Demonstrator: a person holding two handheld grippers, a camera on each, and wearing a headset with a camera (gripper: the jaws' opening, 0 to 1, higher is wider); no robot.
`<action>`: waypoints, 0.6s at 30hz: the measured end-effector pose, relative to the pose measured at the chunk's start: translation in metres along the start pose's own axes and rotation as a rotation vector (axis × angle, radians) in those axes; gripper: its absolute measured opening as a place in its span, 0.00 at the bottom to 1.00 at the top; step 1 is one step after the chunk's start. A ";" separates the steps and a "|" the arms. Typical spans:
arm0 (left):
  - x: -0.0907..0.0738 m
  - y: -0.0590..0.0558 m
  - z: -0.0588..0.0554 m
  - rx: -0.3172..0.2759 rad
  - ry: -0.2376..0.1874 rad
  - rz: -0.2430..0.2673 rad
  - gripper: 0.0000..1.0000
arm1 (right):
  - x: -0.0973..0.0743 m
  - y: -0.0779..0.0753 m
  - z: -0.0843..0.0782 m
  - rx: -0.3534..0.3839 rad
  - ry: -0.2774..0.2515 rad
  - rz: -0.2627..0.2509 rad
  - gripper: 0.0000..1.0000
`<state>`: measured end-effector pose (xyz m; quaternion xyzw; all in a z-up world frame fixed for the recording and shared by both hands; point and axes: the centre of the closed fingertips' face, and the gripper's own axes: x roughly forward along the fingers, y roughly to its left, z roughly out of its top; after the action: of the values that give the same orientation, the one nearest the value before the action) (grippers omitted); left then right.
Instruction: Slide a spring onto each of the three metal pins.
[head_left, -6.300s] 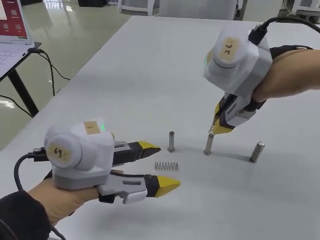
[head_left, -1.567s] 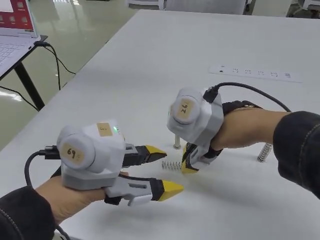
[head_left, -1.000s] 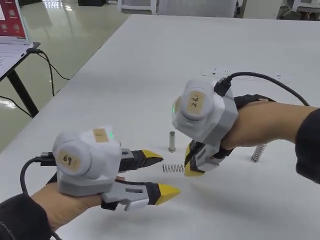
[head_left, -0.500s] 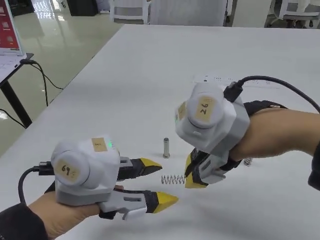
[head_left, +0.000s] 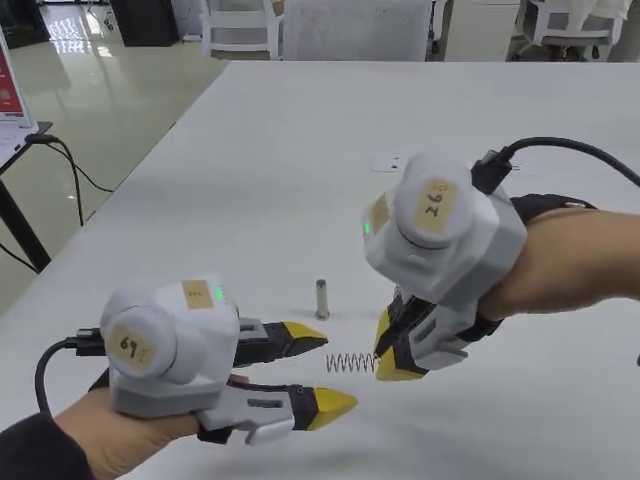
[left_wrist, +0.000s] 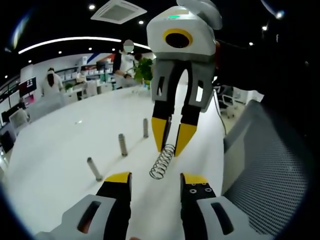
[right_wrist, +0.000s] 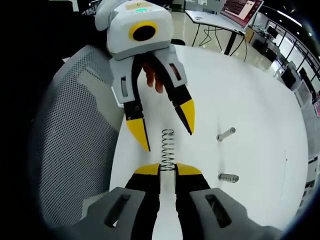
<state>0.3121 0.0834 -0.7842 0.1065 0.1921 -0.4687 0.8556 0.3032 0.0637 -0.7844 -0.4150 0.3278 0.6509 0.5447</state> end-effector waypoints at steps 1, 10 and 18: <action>0.000 -0.001 0.001 0.003 -0.002 -0.003 0.31 | -0.001 0.001 0.000 -0.002 -0.001 0.000 0.07; 0.001 -0.008 0.005 0.027 -0.008 -0.036 0.28 | -0.011 0.007 0.002 -0.009 -0.014 0.004 0.07; 0.001 -0.012 0.007 0.048 -0.011 -0.053 0.22 | -0.013 0.012 0.005 -0.018 -0.018 0.013 0.07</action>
<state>0.3036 0.0740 -0.7785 0.1193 0.1791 -0.4960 0.8412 0.2910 0.0600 -0.7706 -0.4120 0.3198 0.6610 0.5394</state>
